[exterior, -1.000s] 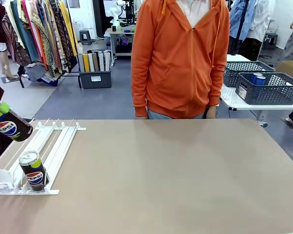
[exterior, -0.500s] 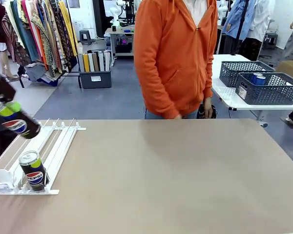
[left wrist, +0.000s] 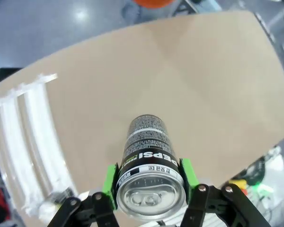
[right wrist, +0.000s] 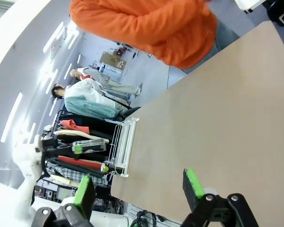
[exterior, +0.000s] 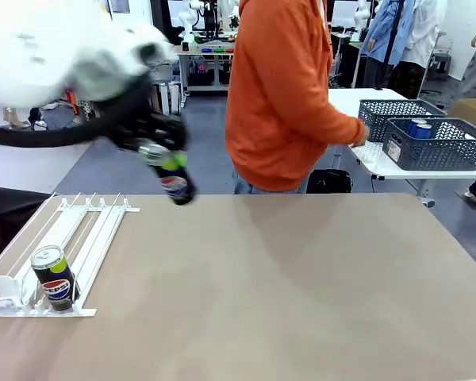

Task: Retrieve and store the cans from the dispenser.
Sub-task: Pick up one can from the Automatic Can Dispenser and place it in the middle of the table.

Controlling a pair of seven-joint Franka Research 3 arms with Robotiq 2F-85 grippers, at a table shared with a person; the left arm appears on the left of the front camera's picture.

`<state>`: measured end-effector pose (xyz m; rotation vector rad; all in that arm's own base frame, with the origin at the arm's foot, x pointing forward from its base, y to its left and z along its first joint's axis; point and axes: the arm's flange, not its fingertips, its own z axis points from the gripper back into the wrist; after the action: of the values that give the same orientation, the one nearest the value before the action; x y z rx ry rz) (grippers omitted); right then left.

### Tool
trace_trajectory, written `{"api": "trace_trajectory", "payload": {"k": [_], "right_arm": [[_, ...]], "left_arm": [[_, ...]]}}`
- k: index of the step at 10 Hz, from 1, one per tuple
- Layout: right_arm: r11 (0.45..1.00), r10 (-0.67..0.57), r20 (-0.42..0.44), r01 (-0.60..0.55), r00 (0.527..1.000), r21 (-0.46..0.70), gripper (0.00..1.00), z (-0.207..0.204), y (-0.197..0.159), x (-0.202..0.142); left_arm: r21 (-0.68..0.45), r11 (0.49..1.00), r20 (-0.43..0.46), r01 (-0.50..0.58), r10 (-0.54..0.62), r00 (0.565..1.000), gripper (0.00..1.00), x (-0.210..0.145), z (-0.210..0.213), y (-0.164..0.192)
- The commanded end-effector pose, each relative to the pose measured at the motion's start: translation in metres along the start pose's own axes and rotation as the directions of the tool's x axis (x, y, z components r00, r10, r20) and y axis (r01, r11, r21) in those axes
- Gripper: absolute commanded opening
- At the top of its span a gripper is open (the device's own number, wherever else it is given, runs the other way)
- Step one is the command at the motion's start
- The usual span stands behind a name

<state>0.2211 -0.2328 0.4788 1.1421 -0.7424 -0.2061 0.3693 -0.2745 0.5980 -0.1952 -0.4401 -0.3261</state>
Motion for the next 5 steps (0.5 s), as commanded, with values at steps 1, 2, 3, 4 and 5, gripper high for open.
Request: {"api": "trace_trajectory", "payload": {"k": [1,2,3,4,5], "right_arm": [[1.000,0.024,0.019,-0.025,1.000,0.019,1.00,-0.001,0.001,0.003],[1.000,0.024,0.019,-0.025,1.000,0.019,1.00,-0.001,0.001,0.003],[1.000,0.024,0.019,-0.025,1.000,0.019,1.00,-0.001,0.001,0.003],[1.000,0.024,0.019,-0.025,1.000,0.019,1.00,-0.001,0.001,0.003],[1.000,0.024,0.019,-0.025,1.000,0.019,1.00,-0.001,0.001,0.003]], "left_arm": [[0.050,0.987,-0.078,0.155,-0.151,0.985,0.00,0.064,-0.061,-0.046],[0.040,0.981,-0.106,0.190,-0.185,0.977,0.00,0.073,-0.103,-0.071],[0.050,0.976,-0.116,0.211,-0.204,0.972,0.00,0.072,-0.138,-0.088],[0.048,0.964,-0.136,0.261,-0.252,0.958,0.00,0.070,-0.180,-0.103],[-0.006,0.948,-0.184,0.317,-0.313,0.932,0.00,0.071,-0.210,-0.109]]}}
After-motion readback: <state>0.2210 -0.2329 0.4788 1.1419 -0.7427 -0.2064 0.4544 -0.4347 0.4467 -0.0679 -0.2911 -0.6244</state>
